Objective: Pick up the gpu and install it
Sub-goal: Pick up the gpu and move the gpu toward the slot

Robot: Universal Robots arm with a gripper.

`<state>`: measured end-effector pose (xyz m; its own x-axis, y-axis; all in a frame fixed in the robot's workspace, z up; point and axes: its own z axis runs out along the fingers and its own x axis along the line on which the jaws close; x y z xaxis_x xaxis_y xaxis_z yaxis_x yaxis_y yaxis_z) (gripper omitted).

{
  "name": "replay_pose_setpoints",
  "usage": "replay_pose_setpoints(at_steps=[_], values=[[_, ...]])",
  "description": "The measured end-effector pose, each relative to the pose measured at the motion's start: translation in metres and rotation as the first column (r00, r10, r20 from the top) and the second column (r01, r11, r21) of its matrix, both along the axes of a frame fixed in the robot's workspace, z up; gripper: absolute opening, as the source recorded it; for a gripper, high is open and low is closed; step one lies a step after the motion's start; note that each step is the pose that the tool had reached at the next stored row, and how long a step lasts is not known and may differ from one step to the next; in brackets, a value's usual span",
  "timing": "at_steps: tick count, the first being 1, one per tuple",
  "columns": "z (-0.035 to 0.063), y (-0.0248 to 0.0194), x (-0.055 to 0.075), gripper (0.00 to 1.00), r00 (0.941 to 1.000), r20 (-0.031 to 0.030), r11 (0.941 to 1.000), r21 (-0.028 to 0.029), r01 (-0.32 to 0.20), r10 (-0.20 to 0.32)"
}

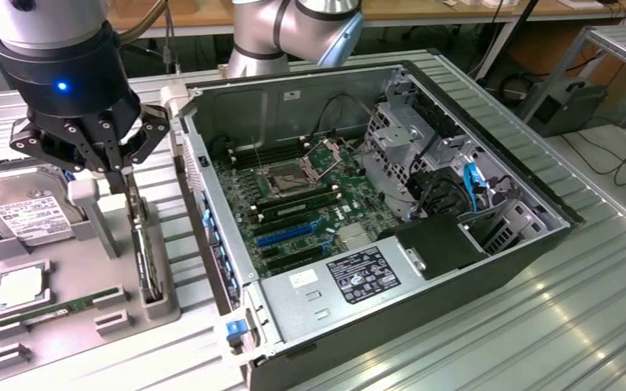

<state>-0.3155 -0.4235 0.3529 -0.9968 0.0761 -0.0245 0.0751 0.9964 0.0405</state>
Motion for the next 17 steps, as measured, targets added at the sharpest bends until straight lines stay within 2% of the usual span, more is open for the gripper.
replay_pose_setpoints(at_steps=[5, 6, 7, 8, 12, 17], values=[[0.0, 0.0, 0.0, 0.11, 1.0, -0.0001, 1.0, 0.0, 0.0, 0.0], [0.0, 0.0, 0.0, 0.3, 1.0, 0.0, 1.0, -0.0001, 0.0, 0.0], [0.0, 0.0, 0.0, 0.42, 1.0, -0.0001, 1.0, -0.0001, 0.0, 0.0], [0.0, 0.0, 0.0, 0.48, 1.0, 0.0, 1.0, 0.0, 0.0, 0.0], [-0.0019, -0.0013, -0.001, 0.48, 1.0, 0.0001, 1.0, -0.0012, 0.0, 0.0], [-0.0112, -0.0092, -0.002, 0.48, 1.0, 0.0003, 1.0, -0.0011, 0.0, 0.0]])
